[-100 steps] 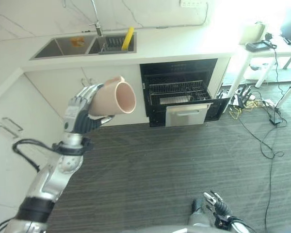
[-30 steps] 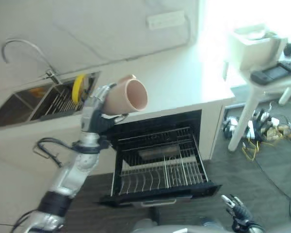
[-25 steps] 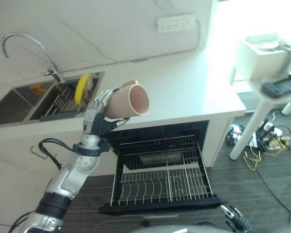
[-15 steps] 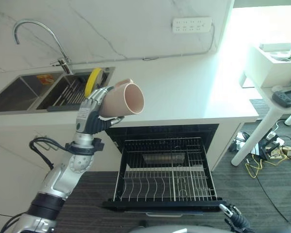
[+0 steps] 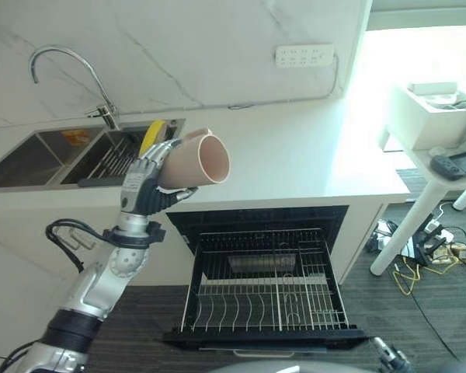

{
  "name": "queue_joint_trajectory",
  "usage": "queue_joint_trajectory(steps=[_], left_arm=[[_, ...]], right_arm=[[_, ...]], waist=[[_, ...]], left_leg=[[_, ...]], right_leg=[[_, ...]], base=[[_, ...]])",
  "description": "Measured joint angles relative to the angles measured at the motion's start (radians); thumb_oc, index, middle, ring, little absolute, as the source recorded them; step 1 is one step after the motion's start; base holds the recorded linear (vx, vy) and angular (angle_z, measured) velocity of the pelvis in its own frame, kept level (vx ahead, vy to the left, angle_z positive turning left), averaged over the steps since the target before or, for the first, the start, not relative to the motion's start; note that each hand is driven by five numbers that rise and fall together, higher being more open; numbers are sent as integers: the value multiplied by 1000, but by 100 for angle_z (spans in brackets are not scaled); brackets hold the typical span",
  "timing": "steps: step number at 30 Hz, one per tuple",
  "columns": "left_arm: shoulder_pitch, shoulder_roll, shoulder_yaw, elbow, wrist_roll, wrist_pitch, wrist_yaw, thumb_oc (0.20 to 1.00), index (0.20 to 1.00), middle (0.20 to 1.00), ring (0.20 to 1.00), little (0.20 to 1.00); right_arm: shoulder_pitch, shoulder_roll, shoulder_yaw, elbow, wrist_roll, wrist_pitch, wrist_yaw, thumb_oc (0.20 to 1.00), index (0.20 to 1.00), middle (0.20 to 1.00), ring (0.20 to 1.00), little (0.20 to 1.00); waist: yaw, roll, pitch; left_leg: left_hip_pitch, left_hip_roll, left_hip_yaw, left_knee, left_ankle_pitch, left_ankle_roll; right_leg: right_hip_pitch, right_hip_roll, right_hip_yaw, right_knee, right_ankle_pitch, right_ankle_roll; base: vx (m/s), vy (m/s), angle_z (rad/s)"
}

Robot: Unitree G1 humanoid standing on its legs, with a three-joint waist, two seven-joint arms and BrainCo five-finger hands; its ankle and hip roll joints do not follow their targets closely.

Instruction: Place the dishes in the dishwasher.

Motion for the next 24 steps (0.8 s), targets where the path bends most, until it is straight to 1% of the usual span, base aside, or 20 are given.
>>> queue_joint_trajectory(steps=[3,5,6,7,9,10,11,12,13,14,16,18,20,21,23,24], left_arm=[[5,0,1,1,0,-14,-2,200,200,200,200,200],[18,0,5,1,0,-18,-6,200,200,200,200,200],[54,-10,36,2,0,-26,-8,200,200,200,200,200],[69,-11,45,4,0,-28,-8,200,200,200,200,200],[71,-29,44,8,0,-39,-21,200,200,200,200,200],[71,-30,43,8,0,-42,-28,200,200,200,200,200],[71,-38,38,15,-1,-45,-30,200,200,200,200,200],[71,-68,34,42,-2,-45,-42,200,200,200,200,200],[71,-79,23,54,-2,-43,-65,200,200,200,200,200],[67,-83,18,53,-5,-42,-96,200,200,200,200,200],[64,-96,-4,56,-67,-29,-141,200,200,200,200,200],[59,-155,-48,77,-152,-10,-203,200,200,200,200,200],[59,-200,-89,83,-203,3,-248,200,200,200,200,200],[59,-222,-94,83,-222,8,-262,200,200,200,200,200],[59,-299,-98,86,-316,26,-294,200,200,200,200,200],[59,-309,-103,87,-338,33,-305,200,200,200,200,200]], right_arm=[[5,-3,-38,-204,45,-72,-29,1000,1000,1000,1000,1000],[25,-1,-38,-333,52,-94,-44,1000,1000,1000,1000,1000],[50,12,-37,-507,61,-119,-53,1000,1000,1000,1000,1000],[53,15,-37,-588,60,-159,-48,1000,1000,1000,1000,1000],[31,14,-46,-645,61,-220,-49,1000,1000,1000,1000,1000],[27,15,-45,-651,60,-227,-49,1000,1000,1000,1000,1000],[30,16,-45,-674,58,-222,-55,1000,1000,1000,1000,1000],[32,21,-37,-771,36,-222,-61,1000,1000,1000,1000,1000],[28,23,-28,-852,7,-227,-54,1000,1000,1000,1000,1000],[10,22,-23,-861,-35,-241,-37,1000,1000,1000,1000,1000],[9,18,14,-890,-49,-235,-18,1000,1000,1000,1000,1000],[6,10,94,-929,-81,-214,26,1000,1000,1000,1000,1000],[-7,9,143,-931,-118,-187,59,1000,1000,1000,1000,1000],[-11,7,157,-932,-118,-177,60,1000,1000,1000,1000,1000],[-22,3,209,-936,-122,-148,78,1000,1000,1000,1000,1000],[-29,0,234,-937,-122,-136,90,1000,1000,1000,1000,1000]], waist=[[-13,-10,0],[-19,-17,2],[-31,-17,2],[-38,-20,2],[-41,-33,0],[-42,-35,1],[-49,-36,1],[-61,-23,1],[-70,-15,1],[-76,-19,0],[-76,-21,0],[-79,-22,0],[-77,-23,0],[-76,-23,0],[-70,-23,0],[-70,-23,0]], left_leg=[[2,0,9,0,-1,1],[2,-1,14,0,-1,1],[3,-1,29,0,-1,1],[6,-2,32,0,-1,2],[15,-6,31,0,-4,6],[15,-7,32,0,-4,7],[16,-11,33,0,-6,9],[16,-18,35,0,-8,12],[17,-22,40,0,-10,16],[22,-23,51,0,-11,17],[21,-23,58,0,-12,17],[21,-23,62,0,-12,17],[20,-23,62,0,-11,17],[20,-23,62,0,-11,17],[19,-23,62,0,-11,17],[19,-23,62,0,-11,17]], right_leg=[[-4,0,20,-7,7,8],[-8,0,22,-7,10,7],[-12,-2,27,-7,12,7],[-8,-2,39,-7,12,7],[1,-4,51,-7,17,2],[0,-5,50,-7,18,3],[-8,-9,51,-6,18,5],[-10,-16,53,-7,17,12],[-12,-21,61,-7,18,18],[-13,-21,73,-7,19,19],[-13,-22,78,-7,25,15],[-21,-22,80,-7,29,11],[-22,-22,81,-7,30,12],[-22,-22,81,-7,30,12],[-22,-22,81,-7,30,12],[-22,-21,81,-7,30,12]], base=[[-27,-5,-13],[-27,19,-10],[-7,44,-15],[0,45,-17],[-1,48,-10],[2,63,-5],[2,60,-5],[0,42,-10],[-4,36,-17],[-5,37,-19],[-6,24,-13],[-7,15,-6],[0,0,0],[0,0,0],[0,0,0],[0,0,0]])
